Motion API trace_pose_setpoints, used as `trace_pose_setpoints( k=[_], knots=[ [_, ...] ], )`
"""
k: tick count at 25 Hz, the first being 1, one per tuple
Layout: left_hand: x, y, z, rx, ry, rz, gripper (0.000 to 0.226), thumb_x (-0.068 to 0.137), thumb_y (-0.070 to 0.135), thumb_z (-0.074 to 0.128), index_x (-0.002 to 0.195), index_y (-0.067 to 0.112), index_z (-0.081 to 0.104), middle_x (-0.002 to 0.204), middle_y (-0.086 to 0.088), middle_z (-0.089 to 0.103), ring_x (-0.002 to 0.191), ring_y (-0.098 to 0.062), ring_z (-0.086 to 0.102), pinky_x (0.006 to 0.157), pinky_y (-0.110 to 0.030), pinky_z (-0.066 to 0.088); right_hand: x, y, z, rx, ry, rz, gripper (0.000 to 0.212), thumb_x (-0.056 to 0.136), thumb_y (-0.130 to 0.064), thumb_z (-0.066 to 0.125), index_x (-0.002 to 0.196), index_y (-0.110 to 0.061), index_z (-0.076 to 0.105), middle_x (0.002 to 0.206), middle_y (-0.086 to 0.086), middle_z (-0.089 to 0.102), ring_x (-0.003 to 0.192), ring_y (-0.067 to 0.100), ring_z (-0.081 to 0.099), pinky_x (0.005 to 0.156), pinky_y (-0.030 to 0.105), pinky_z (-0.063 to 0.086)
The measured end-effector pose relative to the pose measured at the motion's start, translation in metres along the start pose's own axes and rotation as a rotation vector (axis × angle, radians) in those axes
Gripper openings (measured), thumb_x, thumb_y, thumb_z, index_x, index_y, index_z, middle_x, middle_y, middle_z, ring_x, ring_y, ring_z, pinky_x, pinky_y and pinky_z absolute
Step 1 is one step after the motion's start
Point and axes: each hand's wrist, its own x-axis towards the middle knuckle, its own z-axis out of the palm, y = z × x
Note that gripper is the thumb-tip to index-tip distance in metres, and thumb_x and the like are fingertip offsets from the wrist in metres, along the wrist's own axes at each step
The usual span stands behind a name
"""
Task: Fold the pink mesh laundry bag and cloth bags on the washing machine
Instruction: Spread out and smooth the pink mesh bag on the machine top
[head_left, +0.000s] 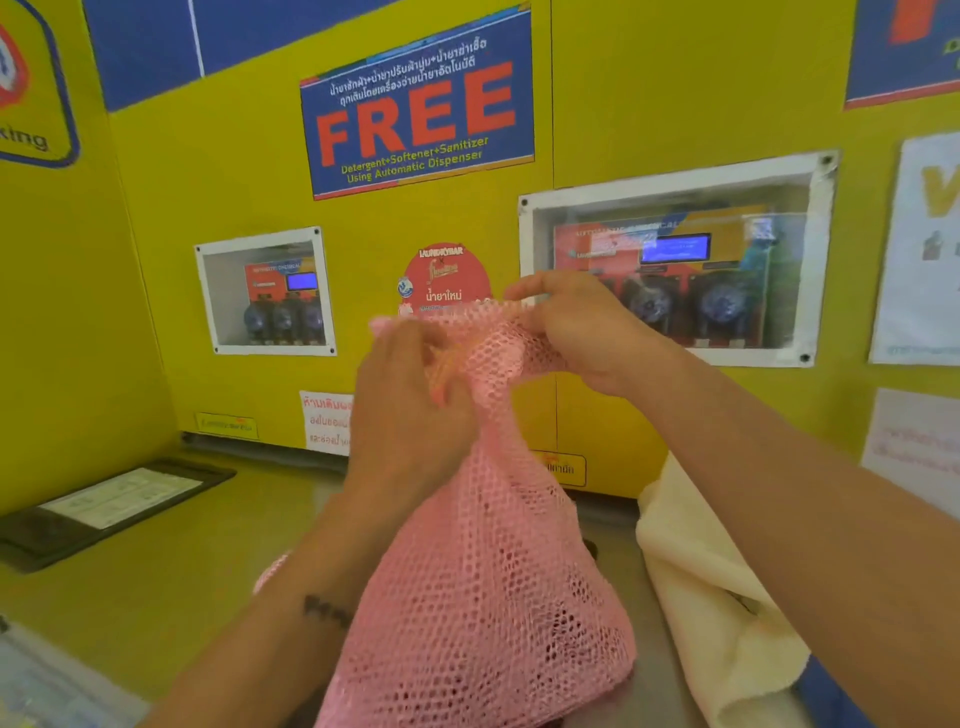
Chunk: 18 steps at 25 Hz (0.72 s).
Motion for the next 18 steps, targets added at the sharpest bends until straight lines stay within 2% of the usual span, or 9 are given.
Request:
trace_pose_setpoints(
  k=[3,5,6,8,9,12,14,16,18],
  knots=[
    [0.034,-0.021,0.000,0.141,-0.173,0.060,0.092,0.075,0.036,0.067,0.149,0.046,0.014,0.155,-0.005,0.027,0.144,-0.026,0.024,0.114,-0.050,0.025,0.001,0.002,-0.003,-0.046,-0.038,-0.043,0.032,0.093,0.007,0.046,0.107,-0.014,0.067,0.094,0.013,0.068,0.075,0.022,0.061,0.066,0.038,0.051],
    [0.051,-0.025,0.007,0.129,-0.379,0.040,0.089,0.078,0.041,0.065,0.148,0.052,0.012,0.147,-0.001,0.046,0.135,-0.023,0.043,0.108,-0.052,0.036,0.001,0.001,-0.002,-0.081,-0.030,-0.055,0.032,0.093,0.006,0.047,0.107,-0.015,0.067,0.098,0.016,0.068,0.077,0.023,0.059,0.066,0.038,0.048],
    [0.057,-0.028,0.010,0.051,-0.431,0.029,0.071,0.082,0.038,0.063,0.145,0.046,0.031,0.129,0.000,0.062,0.115,-0.019,0.059,0.097,-0.045,0.047,0.000,0.002,0.000,-0.092,-0.034,-0.055,0.031,0.092,0.005,0.048,0.107,-0.016,0.065,0.099,0.016,0.067,0.078,0.023,0.059,0.067,0.039,0.048],
    [0.070,-0.035,0.013,0.044,-0.350,0.065,0.027,0.087,0.025,0.055,0.111,0.026,0.068,0.091,-0.004,0.072,0.076,-0.016,0.064,0.073,-0.035,0.052,-0.002,0.007,0.003,-0.104,-0.088,-0.030,0.028,0.091,0.001,0.055,0.112,-0.017,0.060,0.101,0.013,0.065,0.081,0.023,0.061,0.068,0.039,0.050],
    [0.076,-0.038,0.011,0.097,-0.284,0.093,0.025,0.088,0.021,0.051,0.099,0.022,0.072,0.083,-0.004,0.072,0.070,-0.019,0.063,0.066,-0.034,0.051,-0.005,0.011,0.004,-0.093,-0.147,-0.004,0.031,0.090,-0.003,0.061,0.116,-0.019,0.057,0.104,0.010,0.065,0.085,0.023,0.064,0.071,0.039,0.053],
    [0.091,-0.048,-0.001,0.179,-0.202,0.162,0.037,0.082,0.022,0.041,0.098,0.018,0.073,0.086,-0.009,0.072,0.075,-0.030,0.064,0.065,-0.037,0.053,-0.015,0.027,0.010,-0.159,-0.423,0.033,0.043,0.087,-0.007,0.071,0.124,-0.023,0.056,0.113,-0.003,0.070,0.102,0.016,0.068,0.084,0.034,0.056],
    [0.102,-0.057,-0.013,0.197,-0.148,0.195,0.038,0.077,0.022,0.037,0.091,0.010,0.070,0.084,-0.013,0.069,0.078,-0.035,0.061,0.064,-0.038,0.048,-0.022,0.037,0.019,-0.415,-0.613,0.027,0.027,0.087,-0.007,0.068,0.106,-0.026,0.066,0.097,-0.017,0.072,0.091,0.004,0.067,0.074,0.022,0.052],
    [0.115,-0.069,-0.029,0.207,-0.071,0.196,0.030,0.079,0.016,0.038,0.085,0.006,0.066,0.082,-0.014,0.066,0.077,-0.033,0.057,0.060,-0.035,0.037,-0.024,0.045,0.030,-0.667,-0.677,0.058,0.017,0.088,-0.007,0.060,0.081,-0.021,0.064,0.078,-0.013,0.064,0.074,0.005,0.060,0.062,0.019,0.044],
    [0.130,-0.085,-0.051,0.223,0.019,0.159,0.025,0.082,0.011,0.042,0.088,0.005,0.065,0.085,-0.016,0.066,0.079,-0.031,0.056,0.062,-0.034,0.033,-0.017,0.048,0.037,-0.906,-0.639,0.091,0.016,0.091,-0.011,0.051,0.079,-0.012,0.061,0.081,-0.001,0.060,0.074,0.013,0.056,0.062,0.023,0.042]
  ],
)
